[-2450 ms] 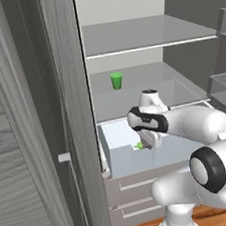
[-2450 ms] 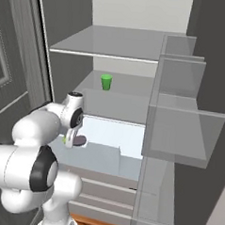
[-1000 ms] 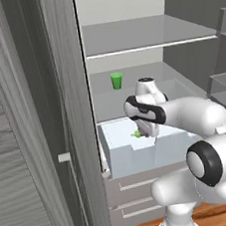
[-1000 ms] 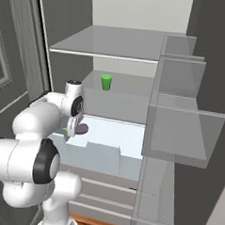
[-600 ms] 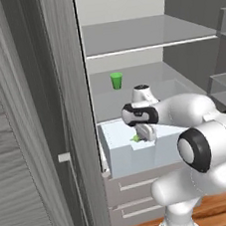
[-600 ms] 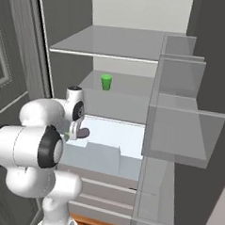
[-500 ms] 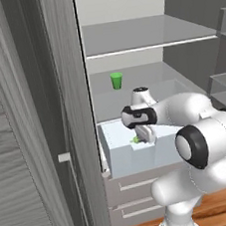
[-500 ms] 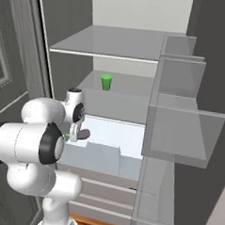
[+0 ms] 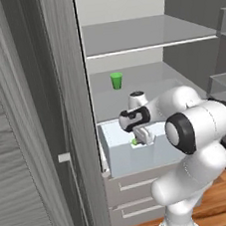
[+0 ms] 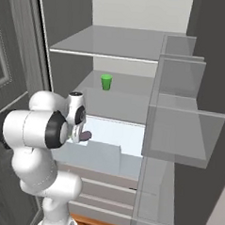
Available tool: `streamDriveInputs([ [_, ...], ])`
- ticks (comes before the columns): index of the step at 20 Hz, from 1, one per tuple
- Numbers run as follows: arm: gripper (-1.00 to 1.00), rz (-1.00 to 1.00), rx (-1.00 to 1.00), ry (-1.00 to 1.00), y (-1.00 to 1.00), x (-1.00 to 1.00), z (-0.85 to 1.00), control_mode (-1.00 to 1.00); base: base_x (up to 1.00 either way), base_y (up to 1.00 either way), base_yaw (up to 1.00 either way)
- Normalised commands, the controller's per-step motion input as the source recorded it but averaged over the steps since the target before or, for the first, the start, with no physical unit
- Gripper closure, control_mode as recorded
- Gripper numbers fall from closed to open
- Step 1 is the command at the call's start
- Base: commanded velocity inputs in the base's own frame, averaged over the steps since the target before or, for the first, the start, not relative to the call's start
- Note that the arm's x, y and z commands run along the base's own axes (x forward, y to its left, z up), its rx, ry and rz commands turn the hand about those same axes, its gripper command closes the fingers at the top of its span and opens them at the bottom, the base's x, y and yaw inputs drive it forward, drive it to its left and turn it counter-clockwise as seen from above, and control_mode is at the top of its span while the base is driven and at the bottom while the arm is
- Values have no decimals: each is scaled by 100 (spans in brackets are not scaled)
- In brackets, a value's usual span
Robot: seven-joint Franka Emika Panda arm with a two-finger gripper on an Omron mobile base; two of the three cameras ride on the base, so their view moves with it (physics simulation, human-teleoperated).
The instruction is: Place the eggplant and squash inside the fridge drawer. Close the drawer after placing the vegetables.
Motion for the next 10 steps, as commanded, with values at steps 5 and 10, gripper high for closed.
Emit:
streamDriveInputs([
  [5, 100, 0, 0, 0, 0, -5, -25, -100, 0, 0, 0],
  [10, 100, 0, 0, 0, 0, -54, -37, -100, 0, 0, 0],
])
